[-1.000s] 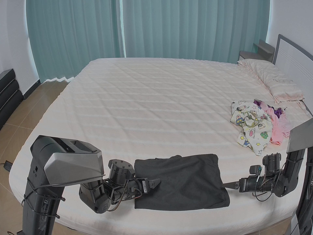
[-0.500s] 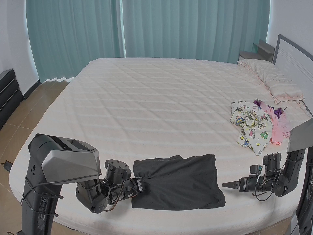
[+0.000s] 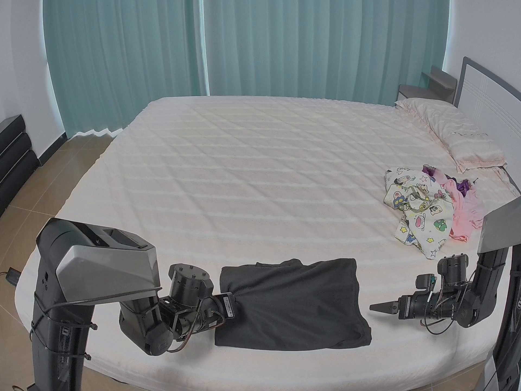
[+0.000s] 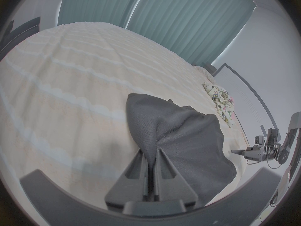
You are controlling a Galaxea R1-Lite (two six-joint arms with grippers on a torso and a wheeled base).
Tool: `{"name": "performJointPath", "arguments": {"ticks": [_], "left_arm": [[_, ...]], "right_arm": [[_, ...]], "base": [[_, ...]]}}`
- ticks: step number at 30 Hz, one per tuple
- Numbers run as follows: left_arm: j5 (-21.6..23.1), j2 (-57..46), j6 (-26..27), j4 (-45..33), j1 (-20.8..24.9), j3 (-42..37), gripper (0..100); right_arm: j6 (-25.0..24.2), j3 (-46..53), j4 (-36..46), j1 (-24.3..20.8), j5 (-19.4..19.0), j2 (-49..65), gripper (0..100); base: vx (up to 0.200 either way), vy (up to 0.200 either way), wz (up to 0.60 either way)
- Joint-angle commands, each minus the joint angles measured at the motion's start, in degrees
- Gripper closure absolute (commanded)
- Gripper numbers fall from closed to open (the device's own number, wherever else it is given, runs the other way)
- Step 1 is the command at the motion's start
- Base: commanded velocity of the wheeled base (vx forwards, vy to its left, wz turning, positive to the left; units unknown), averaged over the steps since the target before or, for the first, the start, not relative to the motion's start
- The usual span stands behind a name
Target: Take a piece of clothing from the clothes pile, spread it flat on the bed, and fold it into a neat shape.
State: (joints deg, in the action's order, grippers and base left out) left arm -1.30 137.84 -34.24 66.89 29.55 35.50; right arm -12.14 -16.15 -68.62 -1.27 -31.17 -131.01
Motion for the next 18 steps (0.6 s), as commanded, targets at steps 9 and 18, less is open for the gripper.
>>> {"name": "performJointPath", "arguments": {"ticks": [9, 18], "left_arm": [[0.0, -1.3, -0.3, 0.5, -1.3, -2.3, 100], [0.0, -1.4, -0.4, 0.5, -2.0, -3.0, 100]], "right_arm": [[0.0, 0.0, 0.0, -0.1, 0.0, 0.0, 0], [0.0, 0.0, 0.0, -0.1, 0.0, 0.0, 0]], "base": [[0.000, 0.200, 0.00], [0.000, 0.200, 0.00]]}}
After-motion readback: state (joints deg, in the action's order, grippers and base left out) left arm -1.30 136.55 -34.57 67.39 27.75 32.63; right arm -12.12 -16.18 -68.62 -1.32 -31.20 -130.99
